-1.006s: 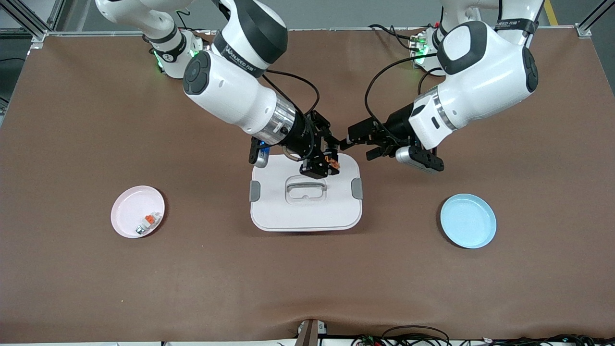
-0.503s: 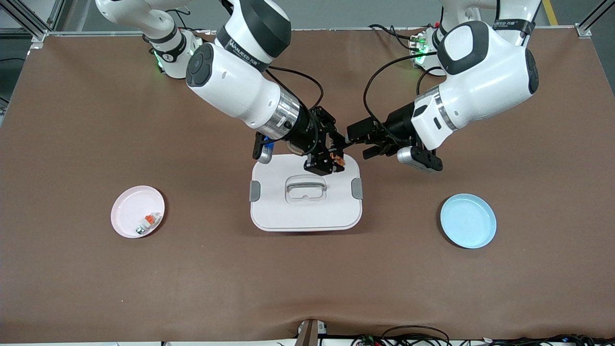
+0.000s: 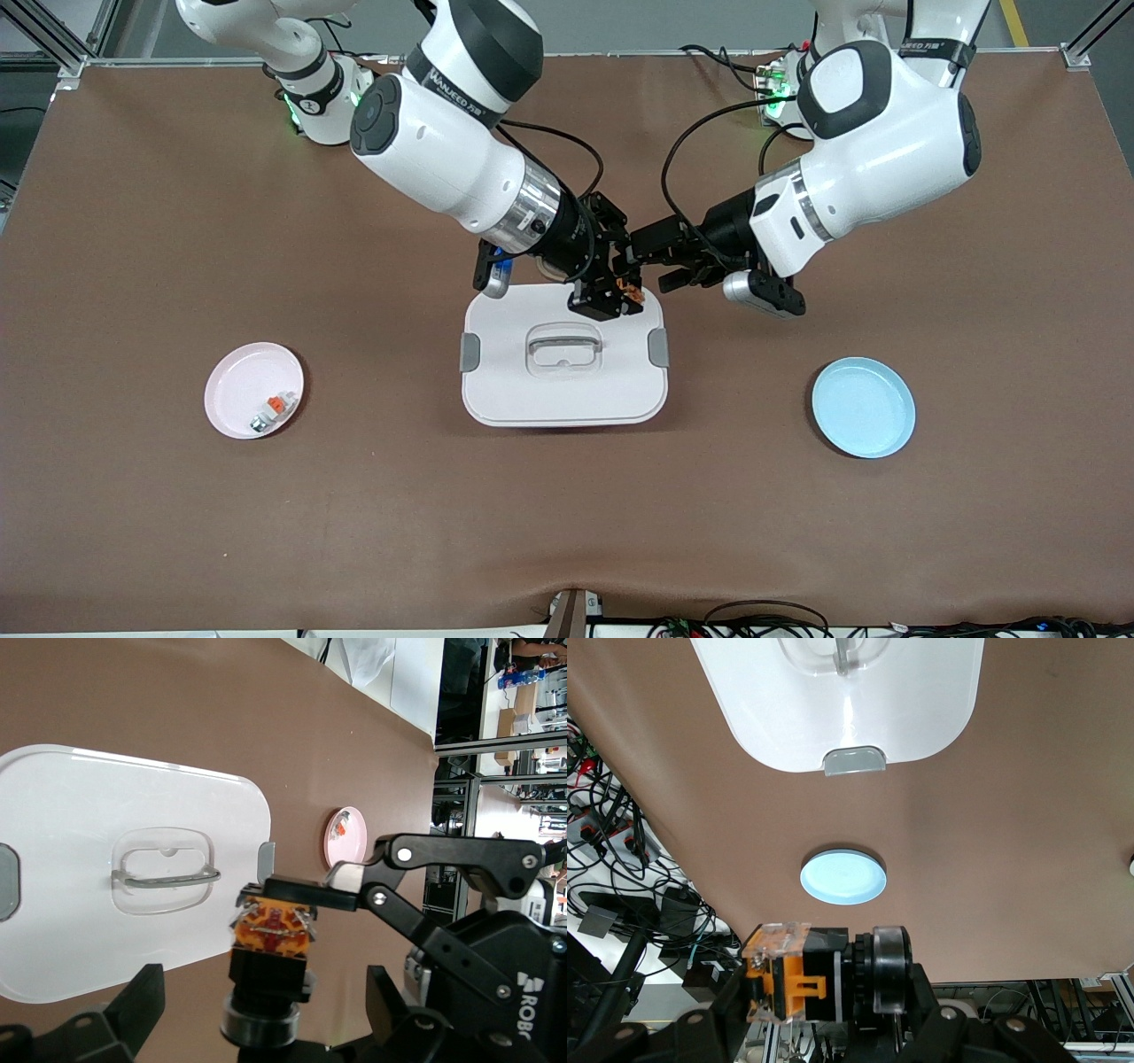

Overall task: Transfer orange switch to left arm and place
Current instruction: 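Grasp the switch with the left gripper beside the right gripper, then open the right gripper while the left gripper carries the switch away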

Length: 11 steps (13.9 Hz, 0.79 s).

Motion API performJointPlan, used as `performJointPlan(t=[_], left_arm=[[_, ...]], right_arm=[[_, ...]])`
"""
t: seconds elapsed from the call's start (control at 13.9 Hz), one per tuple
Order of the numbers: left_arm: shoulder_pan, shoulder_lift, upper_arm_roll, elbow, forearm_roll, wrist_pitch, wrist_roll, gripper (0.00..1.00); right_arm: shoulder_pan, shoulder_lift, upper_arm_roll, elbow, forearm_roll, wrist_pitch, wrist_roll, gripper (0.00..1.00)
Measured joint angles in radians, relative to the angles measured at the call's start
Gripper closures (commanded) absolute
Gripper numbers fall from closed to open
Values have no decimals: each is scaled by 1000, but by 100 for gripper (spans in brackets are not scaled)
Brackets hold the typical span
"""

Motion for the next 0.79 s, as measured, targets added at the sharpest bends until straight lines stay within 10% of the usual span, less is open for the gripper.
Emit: performJointPlan(t=[0.5,0.79], left_arm=[[-16,33,-1,19,0,1,0,100],[-16,35,-2,24,-4,1,4,100]], right_arm=[[6,4,0,14,0,20,25,100],[7,5,-1,17,13,24,27,100]])
